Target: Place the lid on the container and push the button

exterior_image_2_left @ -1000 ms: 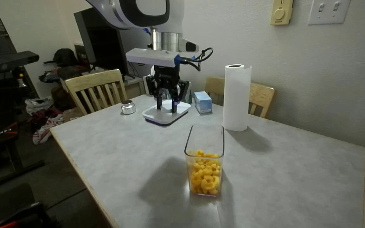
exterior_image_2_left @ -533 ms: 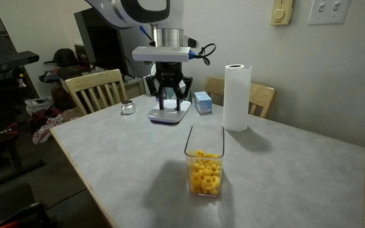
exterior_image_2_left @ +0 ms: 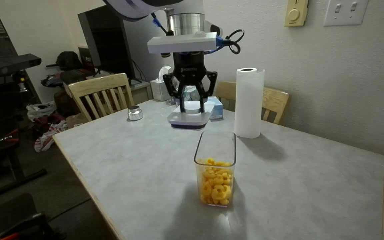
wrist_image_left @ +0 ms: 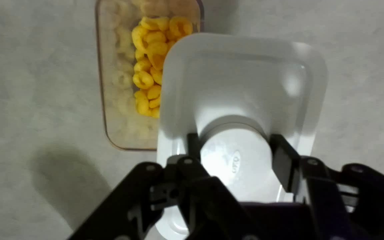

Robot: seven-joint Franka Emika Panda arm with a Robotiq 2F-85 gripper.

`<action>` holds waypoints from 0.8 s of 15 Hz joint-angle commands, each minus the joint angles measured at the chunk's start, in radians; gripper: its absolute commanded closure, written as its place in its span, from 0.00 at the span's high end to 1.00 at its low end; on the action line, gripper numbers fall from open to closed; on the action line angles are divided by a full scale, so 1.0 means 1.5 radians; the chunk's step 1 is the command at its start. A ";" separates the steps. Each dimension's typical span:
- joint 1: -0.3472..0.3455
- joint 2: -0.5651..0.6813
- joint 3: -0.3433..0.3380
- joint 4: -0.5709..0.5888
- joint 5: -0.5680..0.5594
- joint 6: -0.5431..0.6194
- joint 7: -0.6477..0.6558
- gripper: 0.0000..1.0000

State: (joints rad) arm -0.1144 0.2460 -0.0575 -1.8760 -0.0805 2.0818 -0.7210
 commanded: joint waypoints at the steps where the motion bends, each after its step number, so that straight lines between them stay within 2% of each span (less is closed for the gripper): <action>1: -0.020 -0.047 -0.012 -0.042 -0.022 0.013 -0.017 0.29; 6: -0.031 -0.080 -0.028 -0.102 -0.030 0.057 -0.050 0.29; 12: -0.034 -0.061 -0.044 -0.169 -0.056 0.201 -0.053 0.29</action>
State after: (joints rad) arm -0.1491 0.1615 -0.1199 -2.0690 -0.1329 2.2715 -0.7855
